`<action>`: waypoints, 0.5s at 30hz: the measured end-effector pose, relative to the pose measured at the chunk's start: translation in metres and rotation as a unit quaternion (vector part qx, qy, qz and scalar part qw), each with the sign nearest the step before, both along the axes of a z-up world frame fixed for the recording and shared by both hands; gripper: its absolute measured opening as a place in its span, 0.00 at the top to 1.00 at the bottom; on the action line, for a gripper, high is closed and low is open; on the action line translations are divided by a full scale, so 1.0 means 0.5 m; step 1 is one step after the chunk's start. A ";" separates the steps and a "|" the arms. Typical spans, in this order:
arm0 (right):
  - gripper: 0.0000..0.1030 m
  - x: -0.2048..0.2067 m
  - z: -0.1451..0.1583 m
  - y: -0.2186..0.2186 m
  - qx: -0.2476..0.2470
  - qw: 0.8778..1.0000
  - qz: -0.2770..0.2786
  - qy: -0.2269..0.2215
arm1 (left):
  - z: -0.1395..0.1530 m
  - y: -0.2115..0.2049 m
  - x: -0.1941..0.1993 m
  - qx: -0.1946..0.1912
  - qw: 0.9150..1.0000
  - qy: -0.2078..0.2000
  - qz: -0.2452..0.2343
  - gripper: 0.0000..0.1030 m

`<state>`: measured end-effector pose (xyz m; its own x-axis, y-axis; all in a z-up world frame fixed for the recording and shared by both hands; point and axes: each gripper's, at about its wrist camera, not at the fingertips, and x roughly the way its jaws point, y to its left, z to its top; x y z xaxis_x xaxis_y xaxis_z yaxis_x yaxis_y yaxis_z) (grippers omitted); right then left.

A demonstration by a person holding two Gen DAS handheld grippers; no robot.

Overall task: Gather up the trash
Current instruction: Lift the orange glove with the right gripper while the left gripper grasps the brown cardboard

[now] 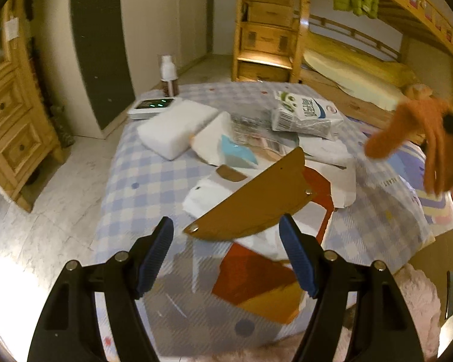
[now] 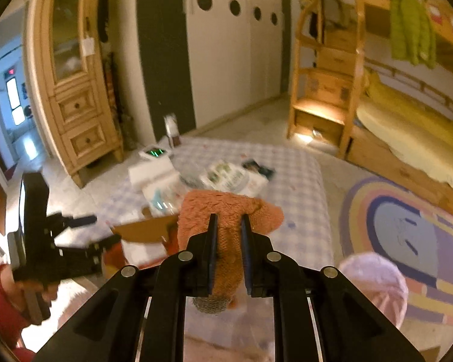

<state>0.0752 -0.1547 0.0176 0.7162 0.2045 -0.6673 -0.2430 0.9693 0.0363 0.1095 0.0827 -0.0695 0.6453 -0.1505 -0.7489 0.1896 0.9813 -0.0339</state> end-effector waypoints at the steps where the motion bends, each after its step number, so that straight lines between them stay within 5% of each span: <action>1: 0.85 -0.001 -0.007 -0.004 0.002 1.000 -0.004 0.006 | -0.004 -0.001 0.008 -0.004 1.000 0.003 -0.005 0.32; 8: 0.85 -0.017 -0.043 -0.046 0.020 0.999 -0.031 0.032 | -0.040 -0.009 0.077 -0.021 0.998 0.042 -0.038 0.32; 15: 0.85 -0.036 -0.055 -0.060 0.027 0.998 -0.037 0.034 | -0.040 -0.010 0.040 -0.042 0.993 0.073 -0.078 0.32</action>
<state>0.0571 -0.1845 -0.0099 0.6841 0.1885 -0.7046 -0.1651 0.9810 0.1021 0.1293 0.0779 -0.0896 0.4952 -0.3066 -0.8129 0.3260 0.9329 -0.1533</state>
